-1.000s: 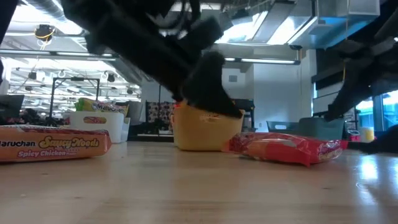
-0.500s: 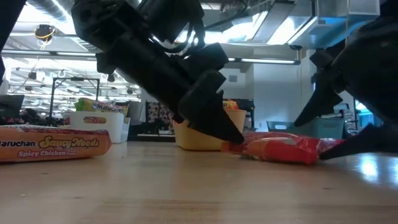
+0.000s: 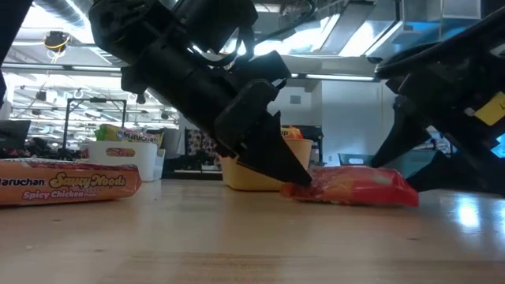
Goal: Sort Maruchan noodles
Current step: Put the top right red noodle pack into the green bin
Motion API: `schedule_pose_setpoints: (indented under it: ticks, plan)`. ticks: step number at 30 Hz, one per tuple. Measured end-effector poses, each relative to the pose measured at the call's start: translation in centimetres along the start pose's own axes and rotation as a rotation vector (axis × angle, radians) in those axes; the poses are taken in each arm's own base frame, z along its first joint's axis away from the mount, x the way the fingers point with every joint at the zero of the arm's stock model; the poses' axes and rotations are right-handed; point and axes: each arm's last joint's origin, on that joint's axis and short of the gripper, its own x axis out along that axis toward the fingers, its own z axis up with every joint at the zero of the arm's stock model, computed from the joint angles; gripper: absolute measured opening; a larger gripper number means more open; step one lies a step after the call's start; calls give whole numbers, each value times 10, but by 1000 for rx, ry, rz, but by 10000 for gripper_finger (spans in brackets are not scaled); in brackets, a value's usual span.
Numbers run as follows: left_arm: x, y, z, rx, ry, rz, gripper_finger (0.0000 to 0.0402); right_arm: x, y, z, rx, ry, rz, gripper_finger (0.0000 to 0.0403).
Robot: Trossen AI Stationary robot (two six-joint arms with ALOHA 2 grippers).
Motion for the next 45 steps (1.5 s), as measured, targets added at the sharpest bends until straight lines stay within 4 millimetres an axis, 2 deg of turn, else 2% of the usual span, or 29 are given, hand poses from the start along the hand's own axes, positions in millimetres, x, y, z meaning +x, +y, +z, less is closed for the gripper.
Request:
schedule_pose_setpoints:
  ticks: [6,9,13,18,22,27,34,40,45]
  plan:
    - [0,-1,0,0,-4,-11,127,0,0,0,10,0,6,105]
    - [0,-2,0,1,-6,-16,127,0,0,0,10,3,6,68]
    - [-2,-7,-1,25,-7,-24,127,-1,2,0,4,3,25,40]
    - [-11,-17,3,54,-6,-33,127,-16,4,1,-18,-39,38,15]
    - [-24,-24,10,66,8,-47,127,-39,4,8,-36,-95,81,3]
    - [-37,-35,17,74,-11,-86,127,-56,3,20,-56,-130,111,3]
    - [-40,-36,17,89,-28,-6,134,-74,2,37,-74,-181,134,2]
    - [-36,-27,20,68,-17,-49,193,-76,1,43,-112,-209,144,1]
    - [-32,-23,38,16,-34,-148,251,-78,2,50,-160,-276,168,0]
